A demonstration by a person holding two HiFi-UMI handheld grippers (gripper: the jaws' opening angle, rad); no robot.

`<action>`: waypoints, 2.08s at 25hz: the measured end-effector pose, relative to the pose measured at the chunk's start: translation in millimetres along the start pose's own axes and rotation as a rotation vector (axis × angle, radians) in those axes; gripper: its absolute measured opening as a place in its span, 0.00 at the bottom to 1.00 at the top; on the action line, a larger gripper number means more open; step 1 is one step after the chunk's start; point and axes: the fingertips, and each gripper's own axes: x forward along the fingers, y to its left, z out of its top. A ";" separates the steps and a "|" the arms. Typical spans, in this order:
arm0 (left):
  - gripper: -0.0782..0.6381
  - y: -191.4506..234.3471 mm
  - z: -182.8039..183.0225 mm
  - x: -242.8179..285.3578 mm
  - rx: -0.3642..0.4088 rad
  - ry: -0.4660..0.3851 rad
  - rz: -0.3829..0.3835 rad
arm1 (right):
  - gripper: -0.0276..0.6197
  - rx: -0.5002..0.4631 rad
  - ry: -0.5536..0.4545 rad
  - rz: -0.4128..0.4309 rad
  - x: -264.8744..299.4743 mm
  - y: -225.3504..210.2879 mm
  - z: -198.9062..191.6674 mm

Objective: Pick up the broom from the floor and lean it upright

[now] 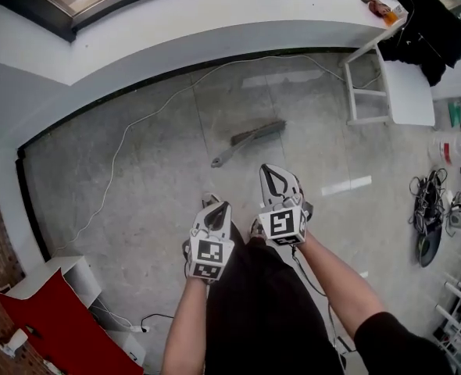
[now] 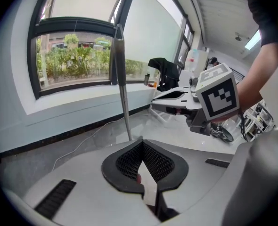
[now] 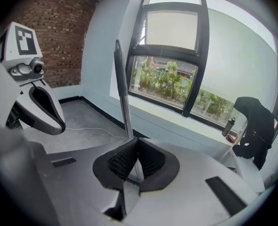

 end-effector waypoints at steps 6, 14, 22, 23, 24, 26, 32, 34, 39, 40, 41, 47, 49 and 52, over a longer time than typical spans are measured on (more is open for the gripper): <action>0.12 -17.6 39.4 -36.2 -0.022 -0.048 0.025 | 0.05 0.085 -0.046 0.014 -50.1 -8.6 33.9; 0.12 -51.4 96.1 -85.0 -0.177 -0.159 0.074 | 0.05 0.128 -0.099 0.036 -131.5 -22.2 79.1; 0.12 -83.0 164.4 -151.7 -0.116 -0.301 0.087 | 0.05 0.145 -0.220 0.029 -213.5 -22.8 145.0; 0.12 -87.4 170.2 -160.3 -0.111 -0.319 0.090 | 0.05 0.146 -0.236 0.028 -223.5 -23.1 154.3; 0.12 -91.5 175.7 -168.2 -0.109 -0.339 0.098 | 0.05 0.132 -0.256 0.027 -233.0 -24.1 161.8; 0.12 -98.8 185.9 -182.3 -0.115 -0.383 0.121 | 0.05 0.119 -0.295 0.029 -250.1 -26.4 171.6; 0.12 -115.0 203.1 -196.3 -0.072 -0.436 0.127 | 0.05 0.136 -0.352 0.021 -275.0 -37.2 184.7; 0.12 -120.7 205.4 -195.9 -0.074 -0.441 0.116 | 0.05 0.163 -0.363 0.014 -282.2 -43.9 187.9; 0.12 -133.7 210.2 -194.0 -0.050 -0.437 0.092 | 0.05 0.180 -0.373 0.002 -292.8 -53.8 188.9; 0.12 -134.9 212.0 -194.4 -0.042 -0.436 0.087 | 0.05 0.172 -0.378 -0.003 -293.9 -55.0 190.4; 0.12 -135.8 214.1 -195.1 -0.035 -0.437 0.083 | 0.05 0.158 -0.382 -0.008 -294.3 -55.7 191.0; 0.12 -137.7 226.2 -191.1 -0.024 -0.448 0.066 | 0.05 0.067 -0.375 -0.037 -291.9 -60.1 189.1; 0.12 -138.7 226.2 -191.0 -0.029 -0.444 0.063 | 0.05 0.061 -0.370 -0.035 -291.9 -59.3 188.8; 0.12 -138.1 226.9 -192.4 -0.035 -0.443 0.061 | 0.05 0.055 -0.366 -0.028 -291.1 -57.1 188.5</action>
